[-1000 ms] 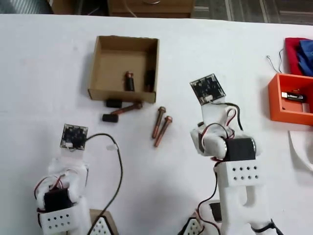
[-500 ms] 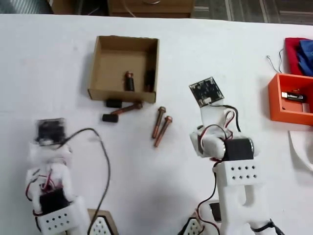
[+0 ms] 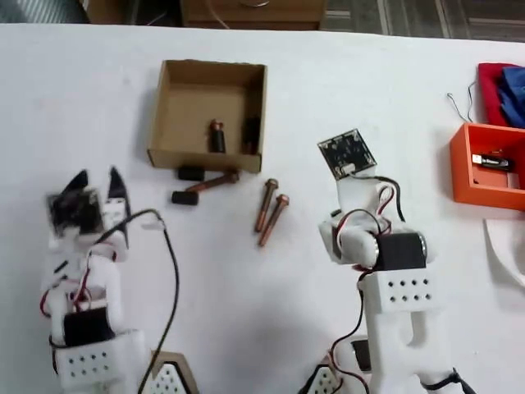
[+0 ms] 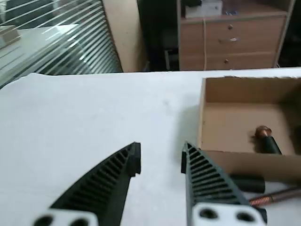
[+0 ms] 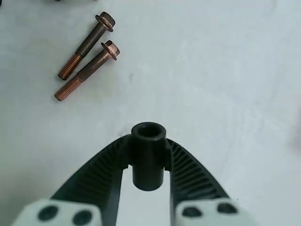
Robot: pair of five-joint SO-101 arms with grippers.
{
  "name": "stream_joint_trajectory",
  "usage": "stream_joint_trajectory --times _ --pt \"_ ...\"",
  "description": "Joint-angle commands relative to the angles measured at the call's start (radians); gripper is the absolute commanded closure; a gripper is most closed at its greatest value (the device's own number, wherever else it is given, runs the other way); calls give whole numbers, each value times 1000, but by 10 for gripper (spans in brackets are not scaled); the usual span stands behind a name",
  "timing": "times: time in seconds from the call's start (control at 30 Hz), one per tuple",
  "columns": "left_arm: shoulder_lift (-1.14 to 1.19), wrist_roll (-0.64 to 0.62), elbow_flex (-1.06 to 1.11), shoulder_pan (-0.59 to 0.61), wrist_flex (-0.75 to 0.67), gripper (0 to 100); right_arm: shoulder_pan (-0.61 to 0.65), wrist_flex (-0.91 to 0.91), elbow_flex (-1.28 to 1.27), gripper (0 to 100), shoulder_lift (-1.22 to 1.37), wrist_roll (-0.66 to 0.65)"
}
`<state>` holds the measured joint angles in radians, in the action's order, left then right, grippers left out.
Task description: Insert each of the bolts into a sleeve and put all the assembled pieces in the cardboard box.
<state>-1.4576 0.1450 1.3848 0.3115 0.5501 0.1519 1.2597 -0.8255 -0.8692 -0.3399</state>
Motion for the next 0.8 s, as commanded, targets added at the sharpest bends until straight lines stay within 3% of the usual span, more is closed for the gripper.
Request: stream_joint_trajectory --times 0.0,0.17,0.33,0.4,0.57,0.77 --pt "393 107 -294 -114 114 828 -47 -21 14 977 -35 -8" --pt "941 91 -779 -281 497 828 -259 -16 31 977 -35 -8" --pt "1339 -186 -1196 -359 672 828 -466 -19 28 977 -33 -8" --pt "1464 -103 -1308 -382 707 828 -503 -19 28 977 -33 -8" --pt "1674 364 -1481 -448 769 830 -535 -19 28 977 -33 -8" --pt "1809 339 -1600 -493 796 827 -530 -44 28 977 -31 -8"
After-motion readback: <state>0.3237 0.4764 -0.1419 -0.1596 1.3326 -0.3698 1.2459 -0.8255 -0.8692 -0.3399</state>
